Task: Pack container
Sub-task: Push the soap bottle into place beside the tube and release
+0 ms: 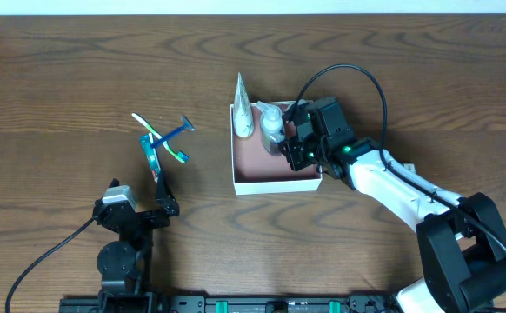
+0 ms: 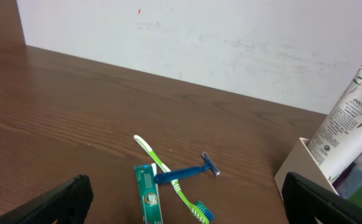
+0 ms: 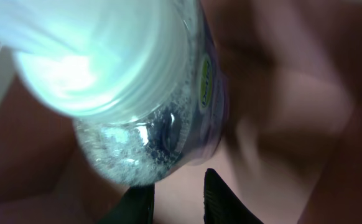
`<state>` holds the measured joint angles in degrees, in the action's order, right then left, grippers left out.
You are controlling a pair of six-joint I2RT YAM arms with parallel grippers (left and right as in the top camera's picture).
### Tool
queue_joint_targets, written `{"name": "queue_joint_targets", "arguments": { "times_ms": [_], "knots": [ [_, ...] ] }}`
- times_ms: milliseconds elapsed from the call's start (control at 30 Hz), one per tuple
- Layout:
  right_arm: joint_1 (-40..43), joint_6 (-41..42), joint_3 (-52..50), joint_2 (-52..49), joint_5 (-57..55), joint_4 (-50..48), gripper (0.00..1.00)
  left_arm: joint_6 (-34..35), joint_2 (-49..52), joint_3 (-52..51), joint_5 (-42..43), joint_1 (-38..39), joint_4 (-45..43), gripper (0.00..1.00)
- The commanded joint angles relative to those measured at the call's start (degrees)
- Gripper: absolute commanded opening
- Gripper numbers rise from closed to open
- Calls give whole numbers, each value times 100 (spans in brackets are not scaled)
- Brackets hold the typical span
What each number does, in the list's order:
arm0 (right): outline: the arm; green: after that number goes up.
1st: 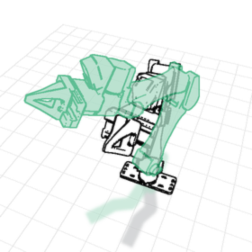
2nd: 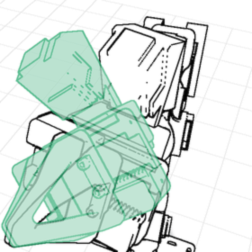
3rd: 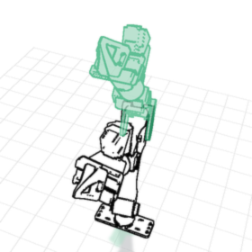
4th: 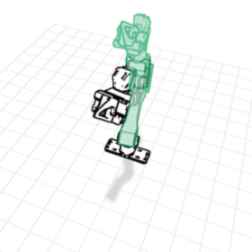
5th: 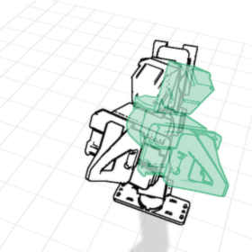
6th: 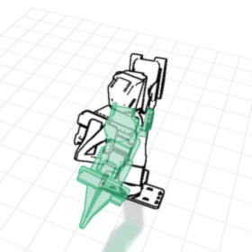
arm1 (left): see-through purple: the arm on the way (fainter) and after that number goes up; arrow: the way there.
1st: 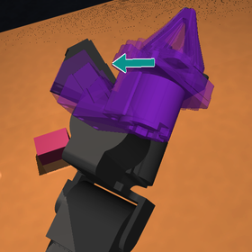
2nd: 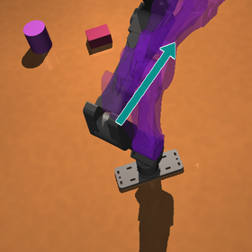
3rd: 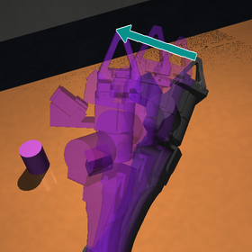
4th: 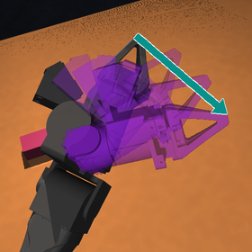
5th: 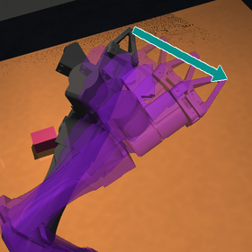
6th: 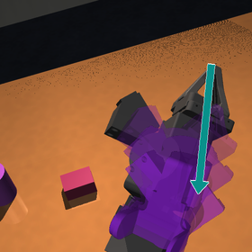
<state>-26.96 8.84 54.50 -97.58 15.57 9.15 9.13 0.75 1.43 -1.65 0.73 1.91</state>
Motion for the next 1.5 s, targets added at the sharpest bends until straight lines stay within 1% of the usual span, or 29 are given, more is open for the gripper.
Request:
{"name": "queue_joint_targets", "arguments": {
  "times_ms": [0,533,633,767,867,1000,1133,1467],
  "knots": [
    [-22,105,-35,-31,-13,-153,26,-52,-4,-120,-44,-35,210,98],
    [-22,317,-35,-31,-13,-597,27,-52,-4,-120,-44,-35,210,98],
    [-22,391,-35,-31,-11,-619,33,-52,-4,-120,-44,-35,210,98],
    [-50,444,-35,-31,-9,-654,33,-52,-4,-120,-44,-35,210,98],
    [-59,442,-35,-31,-44,-634,37,-52,-4,-120,-44,-35,210,98],
    [-13,435,-35,-31,-319,-466,37,-52,-4,-120,-44,-35,210,98],
    [11,420,-35,-31,-356,-411,37,-52,-4,-120,-44,-35,212,98],
    [4,422,-35,-31,-356,-601,38,-52,-4,-120,-44,-35,210,98]
  ]
}}
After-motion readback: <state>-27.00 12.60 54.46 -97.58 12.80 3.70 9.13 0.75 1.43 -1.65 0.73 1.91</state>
